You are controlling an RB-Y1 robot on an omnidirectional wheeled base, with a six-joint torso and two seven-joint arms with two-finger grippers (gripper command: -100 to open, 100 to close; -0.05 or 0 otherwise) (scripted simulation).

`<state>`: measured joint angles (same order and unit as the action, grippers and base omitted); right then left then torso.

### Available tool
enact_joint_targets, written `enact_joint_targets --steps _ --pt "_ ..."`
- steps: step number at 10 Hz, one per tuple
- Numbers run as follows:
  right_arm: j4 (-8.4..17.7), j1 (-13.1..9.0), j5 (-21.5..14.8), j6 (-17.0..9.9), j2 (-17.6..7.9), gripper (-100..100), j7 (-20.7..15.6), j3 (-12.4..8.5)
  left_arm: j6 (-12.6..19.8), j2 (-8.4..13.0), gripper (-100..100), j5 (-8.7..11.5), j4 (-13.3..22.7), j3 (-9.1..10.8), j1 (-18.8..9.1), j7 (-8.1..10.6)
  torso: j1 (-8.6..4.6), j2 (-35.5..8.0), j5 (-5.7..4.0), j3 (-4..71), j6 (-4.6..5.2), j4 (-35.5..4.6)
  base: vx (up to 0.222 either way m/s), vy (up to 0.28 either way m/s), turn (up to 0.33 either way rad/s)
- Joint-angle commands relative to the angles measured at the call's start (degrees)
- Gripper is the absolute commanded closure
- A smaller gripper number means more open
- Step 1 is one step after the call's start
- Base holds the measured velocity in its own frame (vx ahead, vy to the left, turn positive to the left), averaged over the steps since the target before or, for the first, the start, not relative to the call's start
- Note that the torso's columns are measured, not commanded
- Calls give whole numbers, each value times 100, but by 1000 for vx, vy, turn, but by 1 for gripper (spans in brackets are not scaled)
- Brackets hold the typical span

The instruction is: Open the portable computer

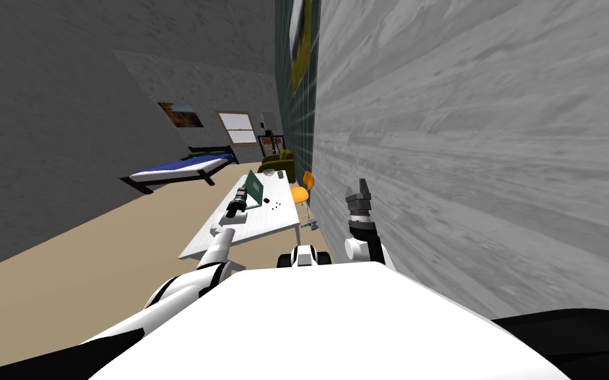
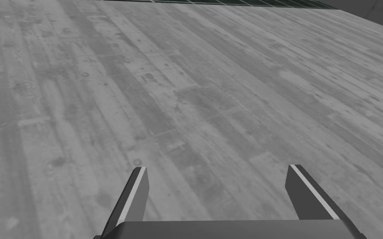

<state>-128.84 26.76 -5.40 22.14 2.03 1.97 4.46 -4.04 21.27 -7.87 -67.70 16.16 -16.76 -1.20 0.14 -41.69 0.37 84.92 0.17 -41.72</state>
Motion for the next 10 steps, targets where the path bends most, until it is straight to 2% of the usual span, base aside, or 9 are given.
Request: enact_joint_targets --steps 1,3,4,5,8,9,10 --pt "0 1 0 0 -1 0 0 -1 -152 -194 100 174 382 -77 -324 -121 9 -8 -1 -4 3 -11 -30 57 112" --pt "0 0 0 0 0 0 0 0 -152 -194 100 174 586 -77 -324 -121 2 -4 -1 -3 7 -5 -8 21 -21" --pt "0 0 0 0 0 0 0 0 -343 -313 100 356 715 -129 -644 -233 -7 4 2 3 9 7 -23 48 185" --pt "0 1 0 0 -1 0 0 -1 -343 -313 100 356 833 -129 -743 -233 8 -7 -5 -3 -3 -11 -30 50 114" --pt "0 0 0 0 0 0 0 0 -343 -313 100 356 1125 -129 -743 -233 -11 -4 -4 -3 9 -1 3 17 -7" --pt "0 0 0 0 0 0 0 0 -533 -433 100 538 1268 -182 -1060 -344 -7 2 5 2 9 13 -37 40 175" --pt "0 0 0 0 0 0 0 -1 -533 -433 100 538 1561 -182 -1161 -344 12 -4 -3 0 6 -10 -34 47 88"
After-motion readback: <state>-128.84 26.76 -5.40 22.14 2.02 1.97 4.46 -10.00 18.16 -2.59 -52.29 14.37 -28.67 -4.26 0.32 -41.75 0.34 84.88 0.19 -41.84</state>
